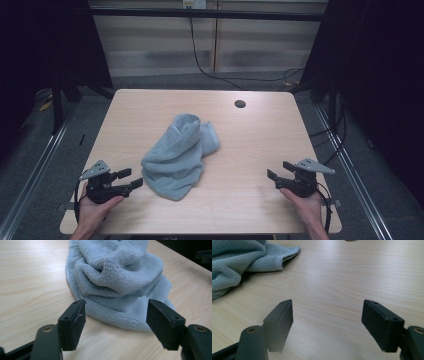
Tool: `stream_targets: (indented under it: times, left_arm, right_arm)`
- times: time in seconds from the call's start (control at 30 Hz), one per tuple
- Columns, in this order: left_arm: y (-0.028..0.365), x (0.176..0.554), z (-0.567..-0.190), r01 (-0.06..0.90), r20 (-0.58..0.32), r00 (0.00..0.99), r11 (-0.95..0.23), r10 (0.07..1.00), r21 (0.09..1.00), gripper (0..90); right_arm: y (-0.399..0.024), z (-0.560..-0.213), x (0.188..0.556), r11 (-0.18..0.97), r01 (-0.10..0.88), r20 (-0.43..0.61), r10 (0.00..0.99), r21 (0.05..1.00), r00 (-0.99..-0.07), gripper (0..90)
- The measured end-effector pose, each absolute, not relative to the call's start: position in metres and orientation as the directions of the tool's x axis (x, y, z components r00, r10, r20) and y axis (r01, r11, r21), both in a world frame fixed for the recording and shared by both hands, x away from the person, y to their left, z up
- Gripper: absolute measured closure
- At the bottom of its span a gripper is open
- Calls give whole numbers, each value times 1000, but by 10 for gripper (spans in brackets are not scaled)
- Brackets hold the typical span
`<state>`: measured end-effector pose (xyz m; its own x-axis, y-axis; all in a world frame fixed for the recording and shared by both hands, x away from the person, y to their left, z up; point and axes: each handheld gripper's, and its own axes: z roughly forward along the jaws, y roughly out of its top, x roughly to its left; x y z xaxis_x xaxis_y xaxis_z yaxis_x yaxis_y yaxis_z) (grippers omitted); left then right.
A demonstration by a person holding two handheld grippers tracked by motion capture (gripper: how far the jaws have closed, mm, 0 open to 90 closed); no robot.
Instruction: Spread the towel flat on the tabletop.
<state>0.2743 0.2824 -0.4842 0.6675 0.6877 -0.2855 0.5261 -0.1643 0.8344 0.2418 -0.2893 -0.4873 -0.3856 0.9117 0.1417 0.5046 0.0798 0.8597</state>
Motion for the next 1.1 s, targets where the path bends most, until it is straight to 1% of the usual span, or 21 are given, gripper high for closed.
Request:
stream_targets:
  times: [0.03, 0.07, 0.1, 0.13, 0.17, 0.23, 0.27, 0.3, 0.37, 0.4, 0.43, 0.53, 0.6, 0.67, 0.7, 0.73, 0.87, 0.9, 0.97, 1.03, 1.1]
  left_arm:
    - [282, 274, -484, 526, -285, 668, -164, 688, 834, 342]
    - [282, 274, -484, 527, -290, 669, -161, 685, 834, 342]
    - [283, 274, -484, 530, -299, 674, -160, 675, 833, 365]
    - [283, 275, -484, 529, -306, 675, -151, 671, 835, 393]
    - [283, 274, -483, 529, -305, 672, -150, 675, 836, 408]
    - [284, 275, -483, 533, -310, 671, -147, 673, 834, 417]
    - [284, 274, -483, 535, -307, 666, -149, 680, 832, 420]
    - [283, 274, -482, 538, -305, 662, -151, 685, 829, 420]
    - [281, 273, -477, 530, -286, 659, -159, 696, 833, 430]
    - [281, 273, -477, 530, -286, 659, -159, 696, 833, 438]
    - [280, 273, -475, 526, -286, 661, -157, 694, 836, 438]
    - [276, 274, -470, 511, -267, 665, -164, 697, 844, 418]
    - [271, 279, -464, 497, -251, 672, -172, 697, 851, 401]
    - [269, 281, -462, 493, -249, 671, -171, 698, 853, 400]
    - [268, 283, -460, 497, -262, 673, -160, 692, 853, 394]
    - [267, 289, -457, 496, -245, 665, -171, 706, 851, 391]
    - [262, 305, -453, 495, -231, 657, -179, 717, 850, 381]
    - [260, 311, -452, 496, -225, 655, -186, 721, 848, 368]
    - [255, 324, -458, 502, -228, 647, -181, 727, 846, 361]
    - [250, 329, -468, 509, -212, 649, -210, 731, 835, 343]
    - [249, 331, -473, 520, -218, 653, -220, 725, 825, 348]
  right_arm:
    - [-289, -487, 242, 80, 505, 142, 912, 860, -386, 255]
    - [-289, -487, 242, 85, 504, 143, 907, 860, -397, 273]
    - [-289, -487, 242, 78, 503, 157, 899, 861, -409, 309]
    - [-290, -487, 242, 73, 498, 163, 896, 864, -413, 317]
    - [-290, -485, 243, 51, 500, 195, 883, 864, -427, 324]
    - [-289, -484, 244, 53, 505, 201, 878, 861, -435, 335]
    - [-285, -482, 245, 72, 517, 202, 867, 853, -455, 359]
    - [-285, -482, 245, 72, 517, 202, 867, 853, -455, 359]
    - [-275, -478, 248, 126, 534, 193, 844, 836, -501, 409]
    - [-275, -478, 248, 126, 534, 193, 844, 836, -501, 409]
    - [-271, -476, 249, 147, 542, 196, 829, 827, -524, 419]
    - [-260, -473, 252, 174, 543, 191, 813, 822, -550, 420]
    - [-248, -469, 258, 181, 548, 224, 775, 817, -591, 384]
    - [-243, -467, 260, 185, 547, 225, 770, 817, -597, 369]
    - [-233, -464, 266, 195, 543, 227, 757, 817, -613, 341]
    - [-228, -463, 269, 197, 537, 225, 752, 820, -619, 334]
    - [-213, -460, 283, 227, 529, 209, 739, 818, -640, 326]
    - [-208, -460, 287, 234, 519, 199, 736, 822, -647, 352]
    - [-197, -461, 300, 255, 510, 182, 731, 822, -658, 333]
    - [-190, -460, 309, 282, 509, 170, 721, 813, -672, 326]
    - [-186, -458, 316, 271, 507, 182, 715, 818, -675, 320]
